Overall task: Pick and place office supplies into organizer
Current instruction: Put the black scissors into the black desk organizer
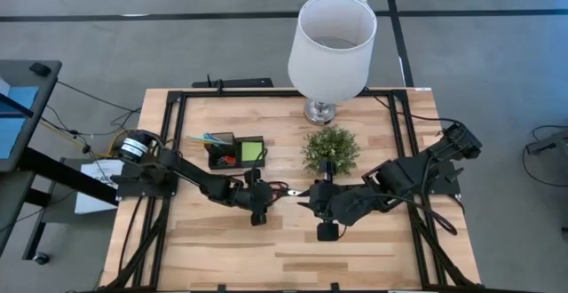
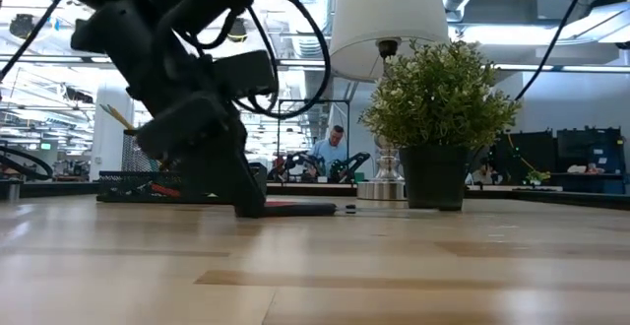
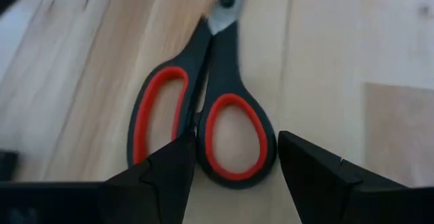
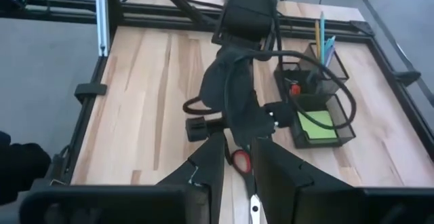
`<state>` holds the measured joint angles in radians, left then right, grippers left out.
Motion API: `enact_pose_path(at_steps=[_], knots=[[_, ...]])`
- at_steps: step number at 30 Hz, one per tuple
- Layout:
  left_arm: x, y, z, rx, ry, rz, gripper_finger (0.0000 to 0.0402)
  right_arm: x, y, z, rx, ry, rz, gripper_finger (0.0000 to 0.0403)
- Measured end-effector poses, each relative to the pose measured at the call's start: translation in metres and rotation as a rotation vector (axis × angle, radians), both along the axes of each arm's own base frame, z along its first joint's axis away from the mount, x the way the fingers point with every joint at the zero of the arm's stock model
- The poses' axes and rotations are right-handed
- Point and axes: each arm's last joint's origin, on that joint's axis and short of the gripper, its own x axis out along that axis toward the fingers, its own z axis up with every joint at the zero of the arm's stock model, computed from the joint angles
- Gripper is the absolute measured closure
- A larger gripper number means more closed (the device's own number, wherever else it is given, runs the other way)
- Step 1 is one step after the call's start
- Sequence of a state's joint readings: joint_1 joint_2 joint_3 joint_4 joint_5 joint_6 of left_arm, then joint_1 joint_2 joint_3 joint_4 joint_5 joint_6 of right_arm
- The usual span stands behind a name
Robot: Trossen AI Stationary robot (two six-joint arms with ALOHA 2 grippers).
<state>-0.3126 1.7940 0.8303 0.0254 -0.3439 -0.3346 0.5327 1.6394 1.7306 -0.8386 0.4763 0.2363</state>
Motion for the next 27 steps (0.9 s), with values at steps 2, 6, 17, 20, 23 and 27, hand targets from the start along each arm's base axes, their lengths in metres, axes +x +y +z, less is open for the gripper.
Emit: enact_pose_path(at_steps=[2, 6, 17, 20, 23, 27], knots=[[0.002, 0.000, -0.004, -0.012, -0.005, 0.020, 0.0197, 0.000, 0.000, 0.000, 0.000, 0.000, -0.001, 0.0330], [0.006, -0.001, -0.013, -0.010, -0.012, 0.023, 0.0197, 0.000, 0.000, -0.001, -0.003, 0.008, 0.002, 0.0330], [0.005, -0.001, -0.017, -0.005, 0.003, 0.029, 0.0217, 0.001, -0.004, -0.001, -0.004, 0.010, -0.010, 0.0330], [0.005, -0.001, -0.018, -0.004, 0.010, 0.028, 0.0226, 0.002, -0.005, -0.001, -0.004, 0.010, -0.014, 0.0330], [0.005, -0.002, -0.018, -0.003, 0.010, 0.025, 0.0227, 0.002, -0.006, -0.001, -0.005, 0.013, -0.016, 0.0330], [0.009, -0.003, -0.014, 0.005, 0.011, 0.020, 0.0211, 0.002, -0.006, -0.001, -0.005, 0.013, -0.016, 0.0330]])
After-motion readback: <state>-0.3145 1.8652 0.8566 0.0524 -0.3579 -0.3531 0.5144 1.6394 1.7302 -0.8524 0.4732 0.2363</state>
